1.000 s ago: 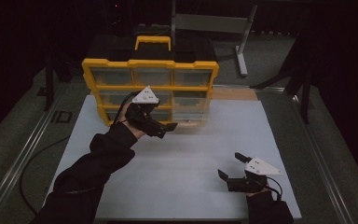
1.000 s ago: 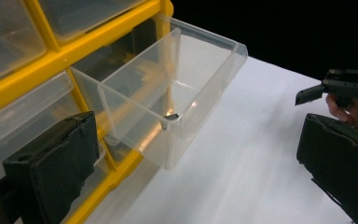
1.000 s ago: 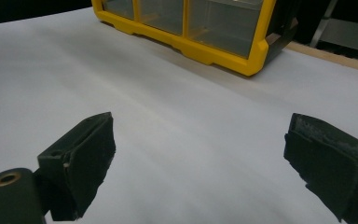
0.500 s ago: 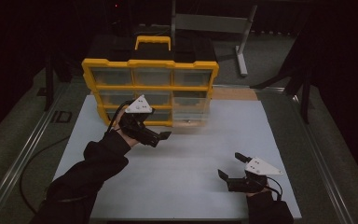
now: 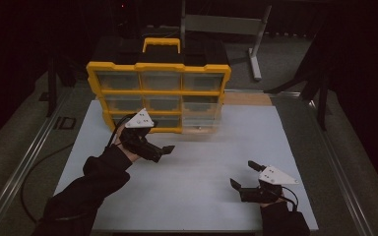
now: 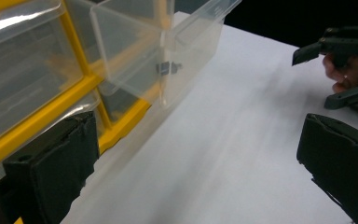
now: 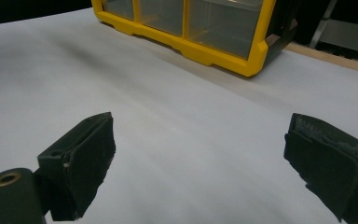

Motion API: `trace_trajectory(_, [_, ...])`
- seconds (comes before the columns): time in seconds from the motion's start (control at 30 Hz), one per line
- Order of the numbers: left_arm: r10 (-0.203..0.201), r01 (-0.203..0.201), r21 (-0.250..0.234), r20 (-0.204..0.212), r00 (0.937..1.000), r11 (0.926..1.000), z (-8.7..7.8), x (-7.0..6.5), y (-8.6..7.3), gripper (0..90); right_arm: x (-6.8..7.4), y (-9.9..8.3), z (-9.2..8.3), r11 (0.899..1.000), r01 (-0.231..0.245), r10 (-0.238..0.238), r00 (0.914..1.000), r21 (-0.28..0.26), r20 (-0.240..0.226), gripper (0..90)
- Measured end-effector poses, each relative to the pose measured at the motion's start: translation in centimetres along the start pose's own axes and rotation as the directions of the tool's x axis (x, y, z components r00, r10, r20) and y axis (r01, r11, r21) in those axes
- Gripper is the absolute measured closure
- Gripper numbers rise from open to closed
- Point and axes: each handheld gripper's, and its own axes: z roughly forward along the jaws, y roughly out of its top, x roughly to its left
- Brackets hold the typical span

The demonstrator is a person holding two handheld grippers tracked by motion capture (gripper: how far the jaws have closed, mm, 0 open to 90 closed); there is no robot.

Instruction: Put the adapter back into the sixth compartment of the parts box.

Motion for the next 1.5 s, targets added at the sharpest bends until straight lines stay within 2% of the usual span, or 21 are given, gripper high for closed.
trace_trajectory(0.33, [-0.012, 0.012, 0.006, 0.005, 0.9999, 0.9999, -0.1, 0.0, -2.2, 0.3, 0.0, 0.0, 0.0, 1.0, 0.0, 0.0, 1.0, 0.003, 0.001, 8.4])
trace_trajectory(0.77, [-0.001, 0.001, 0.022, 0.01, 1.0, 0.9998, 0.1, -0.5, -4.4, 0.3, 0.0, 0.0, 0.0, 1.0, 0.006, -0.006, 1.0, 0.004, -0.001, 8.4])
trace_trajectory(1.5, [-0.041, 0.041, 0.044, 0.017, 0.999, 0.9982, 0.5, -0.6, -8.4, 0.3, 0.0, 0.0, 0.0, 1.0, 0.002, -0.002, 1.0, 0.002, 0.0, 8.4])
